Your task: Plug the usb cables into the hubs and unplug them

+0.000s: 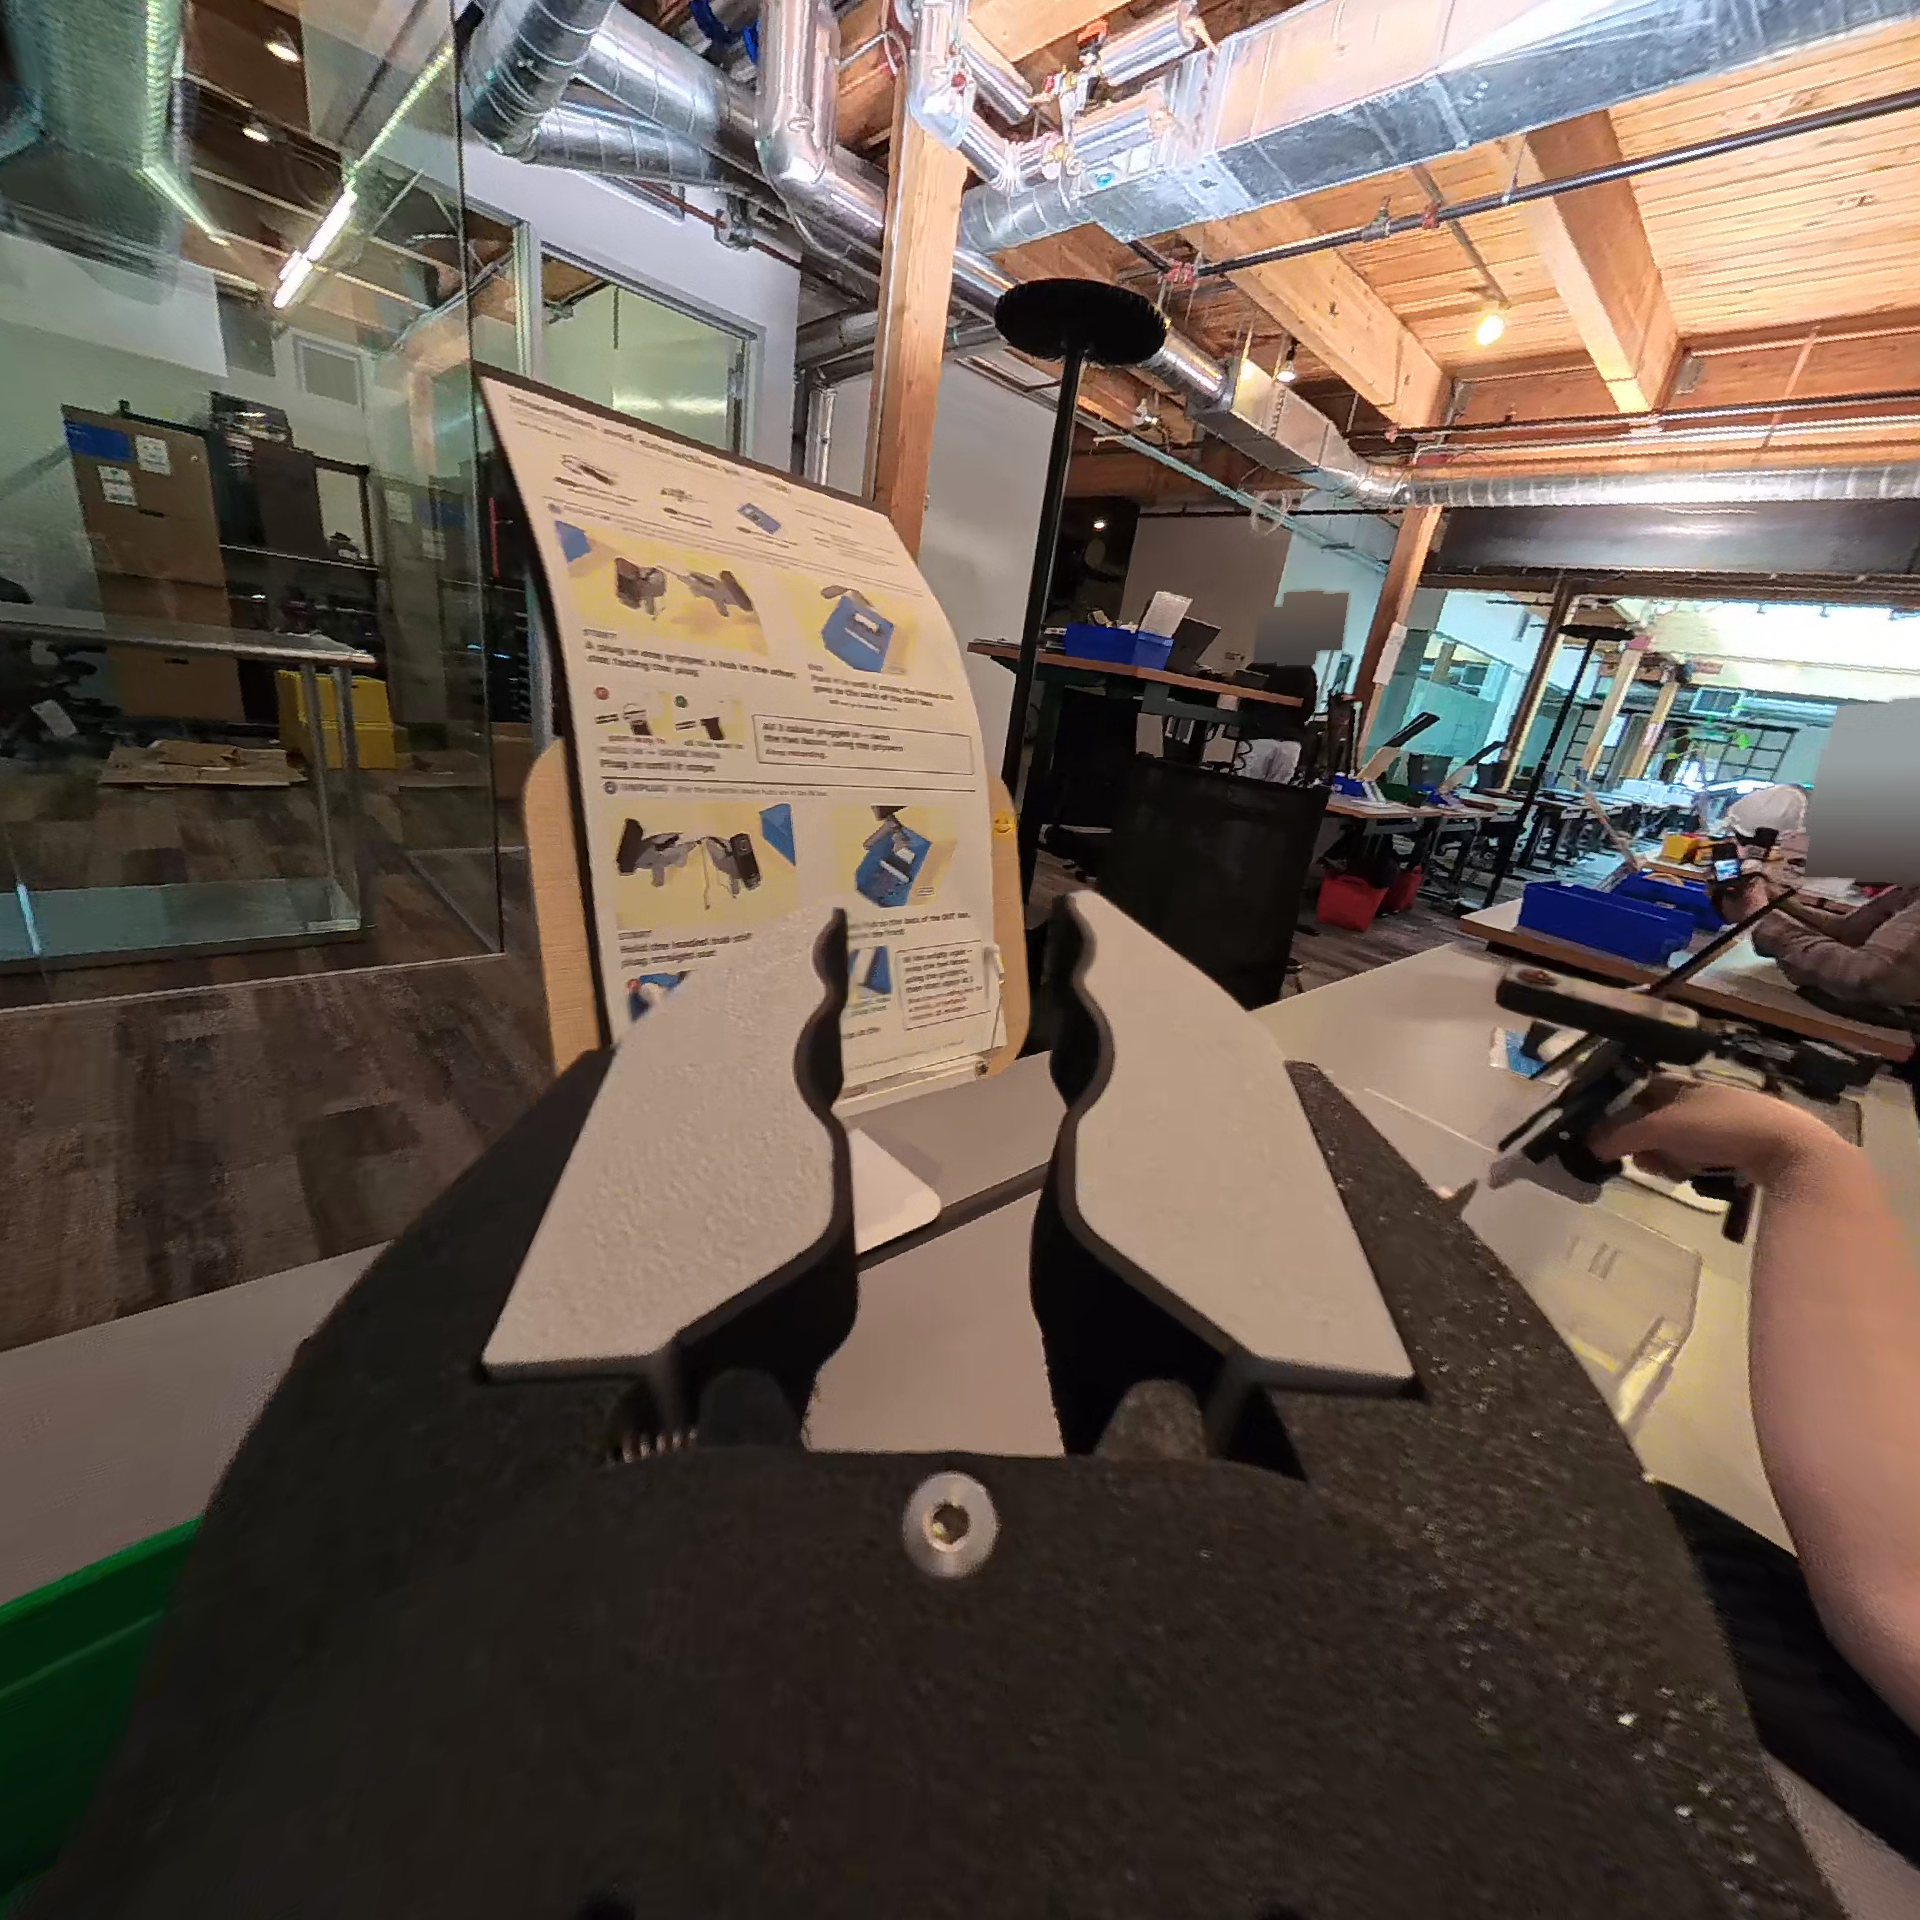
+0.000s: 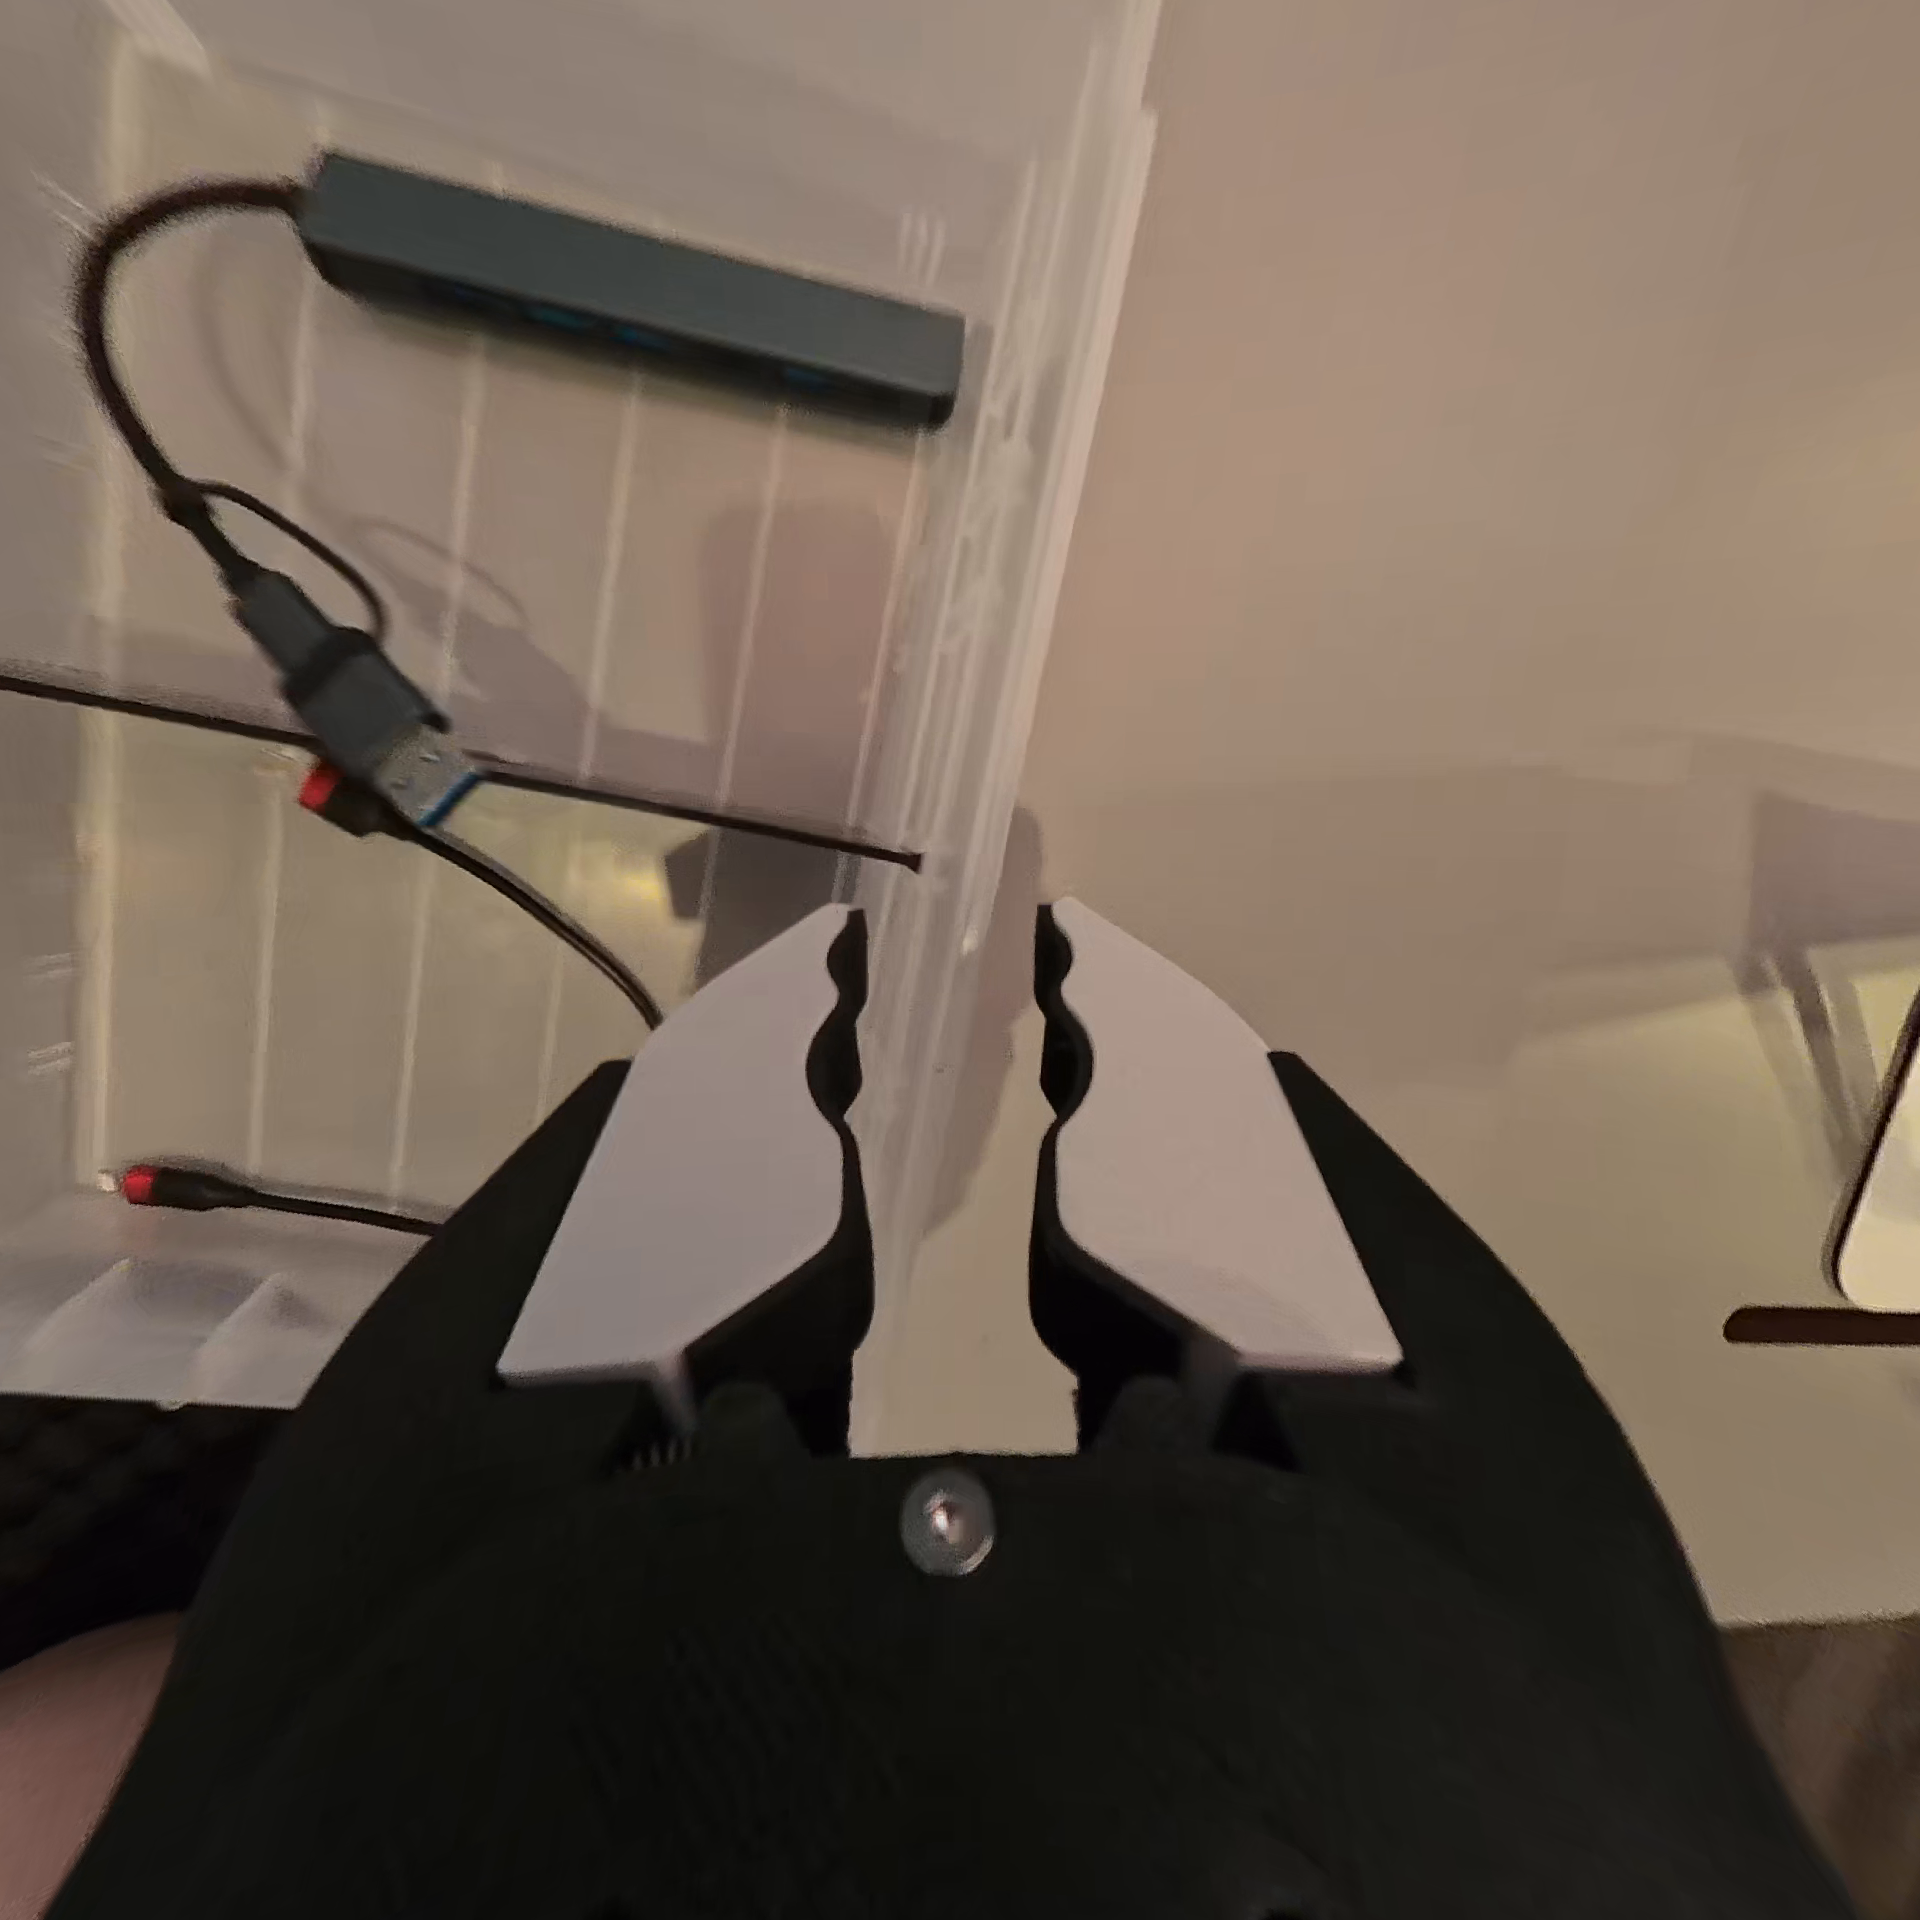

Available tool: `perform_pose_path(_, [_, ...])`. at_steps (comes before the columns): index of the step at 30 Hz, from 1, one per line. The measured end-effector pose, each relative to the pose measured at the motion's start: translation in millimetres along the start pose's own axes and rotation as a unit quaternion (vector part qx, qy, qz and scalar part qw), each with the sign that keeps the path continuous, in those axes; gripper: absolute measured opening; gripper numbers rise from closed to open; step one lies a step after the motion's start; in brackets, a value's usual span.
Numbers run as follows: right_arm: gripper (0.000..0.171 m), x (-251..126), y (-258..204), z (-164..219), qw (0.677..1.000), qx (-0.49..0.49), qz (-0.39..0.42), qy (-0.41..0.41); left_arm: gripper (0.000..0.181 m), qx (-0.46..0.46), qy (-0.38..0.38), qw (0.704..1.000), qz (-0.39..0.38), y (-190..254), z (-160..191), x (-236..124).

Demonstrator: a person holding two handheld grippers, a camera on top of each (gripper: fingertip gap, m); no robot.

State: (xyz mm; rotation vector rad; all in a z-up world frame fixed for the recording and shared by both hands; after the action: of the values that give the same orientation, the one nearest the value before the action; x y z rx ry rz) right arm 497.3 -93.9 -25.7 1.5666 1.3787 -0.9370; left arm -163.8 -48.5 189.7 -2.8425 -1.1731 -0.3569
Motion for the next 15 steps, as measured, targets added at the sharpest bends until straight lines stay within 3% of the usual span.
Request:
perform_pose_path(5, [0.024, 21, 6, 4, 0.999, 0.029, -0.028, -0.029, 0.036, 0.033, -0.054, 0.996, -0.064, -25, 6, -20])
perform_pose_path(10, [0.024, 23, 9, 3, 0.997, 0.051, -0.042, -0.030, 0.036, 0.064, -0.180, 0.970, -0.149, -62, 31, -44])
perform_pose_path(15, [0.027, 17, 10, 1, 0.998, 0.050, -0.011, -0.028, 0.035, -0.034, -0.272, 0.955, -0.117, -87, 75, -38])
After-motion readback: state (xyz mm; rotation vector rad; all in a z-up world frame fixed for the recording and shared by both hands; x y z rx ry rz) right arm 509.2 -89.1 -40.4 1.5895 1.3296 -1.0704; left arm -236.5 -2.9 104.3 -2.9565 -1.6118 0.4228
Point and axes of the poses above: each gripper's, where its closed fingertips meet, x out along the fingers, z out of its underside, y = z × x across the jaws, the point moved 6 cm from there along -x, back along the fingers, and after that the axes turned 6 degrees about x, right-handed, at the moved point
